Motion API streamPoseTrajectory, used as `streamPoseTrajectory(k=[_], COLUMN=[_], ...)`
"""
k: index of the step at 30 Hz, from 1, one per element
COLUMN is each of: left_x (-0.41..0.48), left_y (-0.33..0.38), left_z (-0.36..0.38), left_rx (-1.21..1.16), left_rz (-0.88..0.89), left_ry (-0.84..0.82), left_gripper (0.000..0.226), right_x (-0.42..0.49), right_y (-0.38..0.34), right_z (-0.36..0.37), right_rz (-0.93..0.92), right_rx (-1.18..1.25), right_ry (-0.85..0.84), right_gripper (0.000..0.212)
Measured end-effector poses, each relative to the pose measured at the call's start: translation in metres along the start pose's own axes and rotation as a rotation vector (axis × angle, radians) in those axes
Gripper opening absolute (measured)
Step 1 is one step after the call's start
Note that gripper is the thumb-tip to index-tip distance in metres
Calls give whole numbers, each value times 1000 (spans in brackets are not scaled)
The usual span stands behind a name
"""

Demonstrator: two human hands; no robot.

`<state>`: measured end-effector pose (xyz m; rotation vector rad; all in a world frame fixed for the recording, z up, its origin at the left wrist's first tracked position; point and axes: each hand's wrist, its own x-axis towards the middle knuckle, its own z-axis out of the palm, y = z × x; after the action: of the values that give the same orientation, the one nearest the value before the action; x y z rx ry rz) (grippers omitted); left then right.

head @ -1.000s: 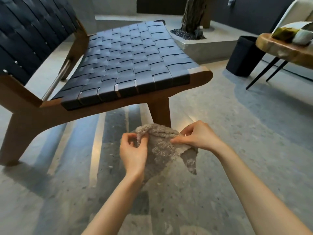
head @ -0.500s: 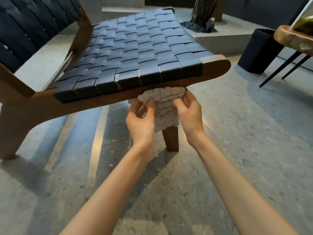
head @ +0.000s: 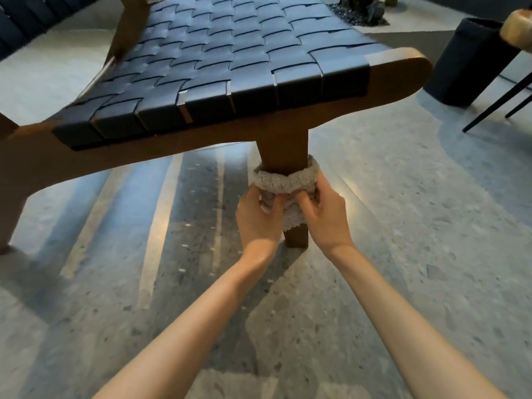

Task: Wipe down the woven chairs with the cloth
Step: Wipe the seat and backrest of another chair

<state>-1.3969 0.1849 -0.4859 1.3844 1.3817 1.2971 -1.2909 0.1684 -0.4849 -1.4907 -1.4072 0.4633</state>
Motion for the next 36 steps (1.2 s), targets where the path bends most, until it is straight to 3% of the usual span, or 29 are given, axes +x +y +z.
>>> streamPoseTrajectory(k=[3, 5, 7, 12, 17, 21, 25, 29, 33, 36], left_x=[-5, -8, -10, -12, -14, -22, -9, 1, 15, 16], left_y=[-31, -47, -60, -73, -74, -54, -5, 37, 56, 60], left_z=[11, 15, 21, 41, 42, 32, 10, -14, -39, -55], left_rx=[78, 53, 174, 285, 299, 115, -108, -352, -279, -130], left_rz=[-62, -144, -157, -258, -265, -262, -169, -136, -120, -130], left_ry=[-131, -243, -321, -408, -280, -59, 104, 102, 66, 10], left_gripper=[18, 18, 21, 36, 22, 13, 23, 20, 20, 24], right_x=[-15, -22, -27, -32, -31, -23, -8, 14, 21, 14], right_y=[29, 48, 65, 95, 97, 66, 16, -34, -64, -75], right_z=[2, 4, 5, 4, -2, -5, -11, -20, -29, -29], right_rz=[23, 99, 210, 349, 328, 163, 27, 4, -15, 118], right_rx=[51, 68, 62, 52, 24, 41, 122, 176, 151, 148], right_ry=[-56, -92, -150, -283, -284, -116, -24, 3, 71, 173], right_gripper=[46, 48, 51, 44, 37, 39, 51, 47, 27, 26])
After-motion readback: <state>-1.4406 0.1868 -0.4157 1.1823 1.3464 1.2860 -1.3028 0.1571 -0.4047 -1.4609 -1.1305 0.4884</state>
